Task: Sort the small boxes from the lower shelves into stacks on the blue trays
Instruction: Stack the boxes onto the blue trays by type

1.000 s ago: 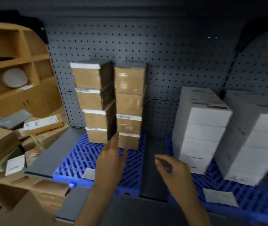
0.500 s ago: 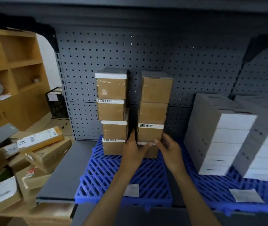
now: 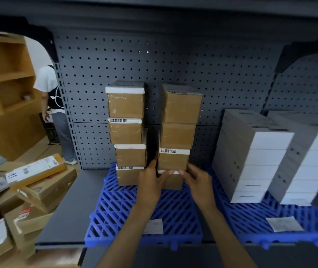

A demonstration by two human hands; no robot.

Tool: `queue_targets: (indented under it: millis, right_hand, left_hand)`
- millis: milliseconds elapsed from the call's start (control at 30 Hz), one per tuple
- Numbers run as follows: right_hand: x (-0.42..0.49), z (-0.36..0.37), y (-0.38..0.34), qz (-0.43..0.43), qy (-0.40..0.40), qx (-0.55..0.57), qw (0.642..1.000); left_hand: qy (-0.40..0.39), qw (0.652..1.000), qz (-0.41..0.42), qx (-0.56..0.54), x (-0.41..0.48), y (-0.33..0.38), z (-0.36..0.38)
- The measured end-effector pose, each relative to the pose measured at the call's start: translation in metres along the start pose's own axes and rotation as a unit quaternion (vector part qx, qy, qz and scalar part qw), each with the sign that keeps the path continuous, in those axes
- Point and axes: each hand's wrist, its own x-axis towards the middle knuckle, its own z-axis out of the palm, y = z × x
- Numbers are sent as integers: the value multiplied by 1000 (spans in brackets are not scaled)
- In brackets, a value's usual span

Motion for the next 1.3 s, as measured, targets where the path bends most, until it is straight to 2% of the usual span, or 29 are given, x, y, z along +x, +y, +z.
queue_targets:
  millis: [267, 500, 767, 967, 1167, 1300]
  right_hand:
    - [-9, -8, -1, -27, -6, -42, 999]
    - [-16, -14, -5, -24, -14, -27, 999]
    - [-23, -18, -4, 4, -18, 7, 1000]
    - [-20, -22, -4, 13, -36, 10, 999]
    - [-21, -22, -6, 13, -45, 12, 999]
    - [-22, -26, -8, 20, -70, 15, 997]
  left_hand:
    - [10, 1000, 2, 28, -13, 4, -2]
    - [14, 1000, 12, 19, -22, 8, -6]
    - [-47, 998, 32, -32, -20, 0, -20]
    - [-54, 995, 23, -80, -21, -3, -21]
    - [-61, 995, 16, -83, -23, -2, -24]
    - [-94, 994, 7, -58, -26, -5, -27]
